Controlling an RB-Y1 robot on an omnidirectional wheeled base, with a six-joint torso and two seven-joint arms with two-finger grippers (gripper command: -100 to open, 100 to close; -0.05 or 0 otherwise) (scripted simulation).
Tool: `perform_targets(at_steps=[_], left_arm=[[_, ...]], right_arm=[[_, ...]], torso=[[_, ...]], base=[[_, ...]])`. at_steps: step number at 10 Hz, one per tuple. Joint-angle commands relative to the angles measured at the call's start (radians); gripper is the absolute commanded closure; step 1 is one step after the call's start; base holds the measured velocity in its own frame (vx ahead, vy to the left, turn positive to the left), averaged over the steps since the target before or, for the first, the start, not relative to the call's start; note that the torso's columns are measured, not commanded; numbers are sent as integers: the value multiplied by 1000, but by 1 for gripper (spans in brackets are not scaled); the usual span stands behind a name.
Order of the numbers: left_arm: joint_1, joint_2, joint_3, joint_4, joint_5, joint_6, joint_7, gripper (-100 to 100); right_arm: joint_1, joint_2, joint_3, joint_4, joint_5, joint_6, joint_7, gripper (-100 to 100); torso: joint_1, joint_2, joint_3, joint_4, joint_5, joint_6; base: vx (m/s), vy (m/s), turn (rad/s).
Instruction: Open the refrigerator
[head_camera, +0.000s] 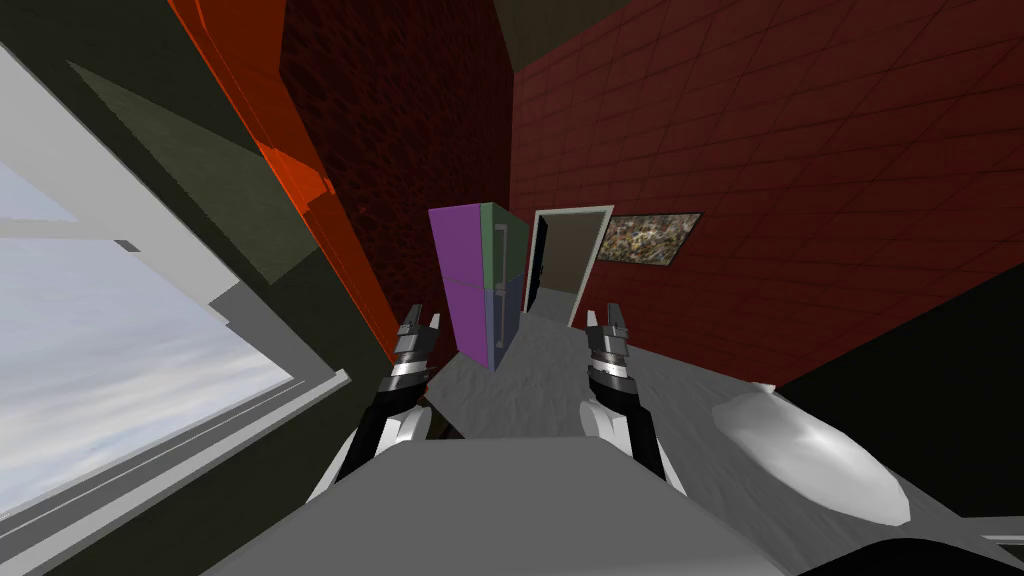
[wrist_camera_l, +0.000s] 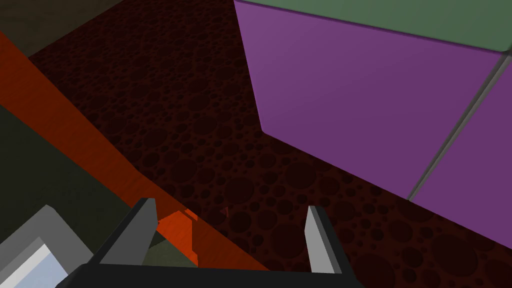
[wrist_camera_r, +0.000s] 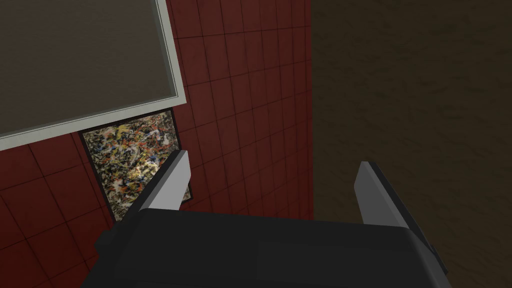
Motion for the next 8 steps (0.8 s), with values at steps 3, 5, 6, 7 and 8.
perform_targets(at_steps=[3, 5, 6, 7, 8], left_arm=[[0, 0, 0, 0, 0, 0, 0, 0], [0, 0, 0, 0, 0, 0, 0, 0], [0, 0, 0, 0, 0, 0, 0, 0], [0, 0, 0, 0, 0, 0, 0, 0], [0, 0, 0, 0, 0, 0, 0, 0]], right_arm=[[0, 0, 0, 0, 0, 0, 0, 0], [0, 0, 0, 0, 0, 0, 0, 0], [0, 0, 0, 0, 0, 0, 0, 0], [0, 0, 0, 0, 0, 0, 0, 0], [0, 0, 0, 0, 0, 0, 0, 0]], torso=[[0, 175, -351, 176, 0, 0], [0, 322, -644, 322, 0, 0], [0, 396, -792, 396, 0, 0], [0, 470, -939, 470, 0, 0], [0, 544, -1087, 544, 0, 0]], base=[[0, 0, 0], [0, 0, 0], [0, 0, 0], [0, 0, 0], [0, 0, 0]])
